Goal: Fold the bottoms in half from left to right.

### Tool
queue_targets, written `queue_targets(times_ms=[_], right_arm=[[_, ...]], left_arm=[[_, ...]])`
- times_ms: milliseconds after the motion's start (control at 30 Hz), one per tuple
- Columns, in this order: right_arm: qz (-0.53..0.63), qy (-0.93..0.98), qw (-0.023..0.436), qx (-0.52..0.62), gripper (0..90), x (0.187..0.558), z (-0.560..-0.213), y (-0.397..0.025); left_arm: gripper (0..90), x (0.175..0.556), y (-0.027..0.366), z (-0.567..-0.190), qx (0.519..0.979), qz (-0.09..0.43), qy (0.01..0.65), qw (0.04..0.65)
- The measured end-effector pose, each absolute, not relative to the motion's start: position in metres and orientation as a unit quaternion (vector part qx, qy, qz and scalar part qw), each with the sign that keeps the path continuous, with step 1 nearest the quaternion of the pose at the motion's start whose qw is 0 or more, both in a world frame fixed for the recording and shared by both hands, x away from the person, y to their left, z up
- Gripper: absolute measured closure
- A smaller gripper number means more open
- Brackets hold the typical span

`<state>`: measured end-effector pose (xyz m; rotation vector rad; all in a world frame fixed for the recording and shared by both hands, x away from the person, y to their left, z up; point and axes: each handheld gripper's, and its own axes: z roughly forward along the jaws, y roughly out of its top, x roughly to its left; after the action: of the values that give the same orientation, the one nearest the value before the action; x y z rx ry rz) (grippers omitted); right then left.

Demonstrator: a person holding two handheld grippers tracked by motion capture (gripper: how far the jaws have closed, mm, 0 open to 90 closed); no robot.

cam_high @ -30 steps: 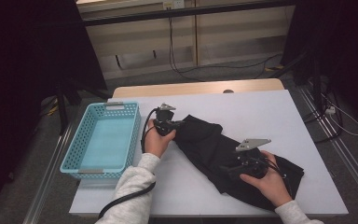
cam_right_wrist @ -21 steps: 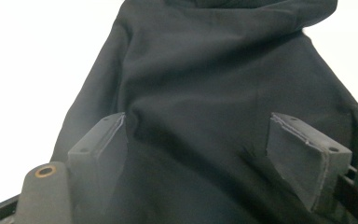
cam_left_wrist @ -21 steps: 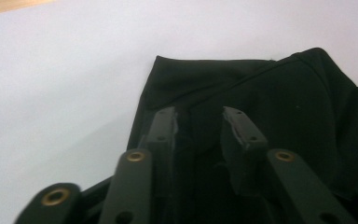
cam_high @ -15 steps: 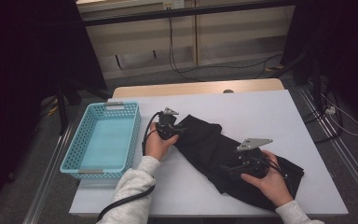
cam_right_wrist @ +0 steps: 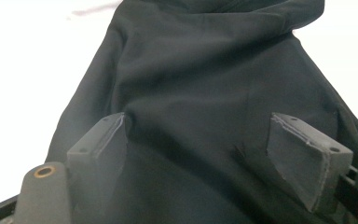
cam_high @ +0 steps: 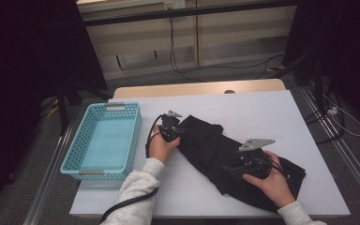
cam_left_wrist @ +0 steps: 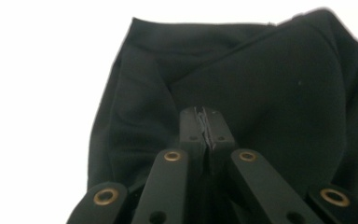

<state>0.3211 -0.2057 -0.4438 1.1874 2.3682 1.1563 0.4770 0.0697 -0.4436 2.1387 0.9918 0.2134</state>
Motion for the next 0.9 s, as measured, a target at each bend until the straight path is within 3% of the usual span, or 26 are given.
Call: queue_targets(times_ms=[800,867,900], right_arm=[[0.397,0.81,0.132,0.41,19.4,0.321,-0.443,-0.209],[0.397,0.811,0.131,0.409,19.4,0.322,-0.443,-0.209],[0.397,0.811,0.131,0.409,19.4,0.322,-0.443,-0.209]], left_arm=[[87.9,0.514,0.073,-0.4,0.812,0.129,0.374,0.428],[81.7,0.519,0.077,-0.404,0.801,0.158,0.379,0.436],[70.2,0.519,0.077,-0.404,0.801,0.158,0.379,0.436]])
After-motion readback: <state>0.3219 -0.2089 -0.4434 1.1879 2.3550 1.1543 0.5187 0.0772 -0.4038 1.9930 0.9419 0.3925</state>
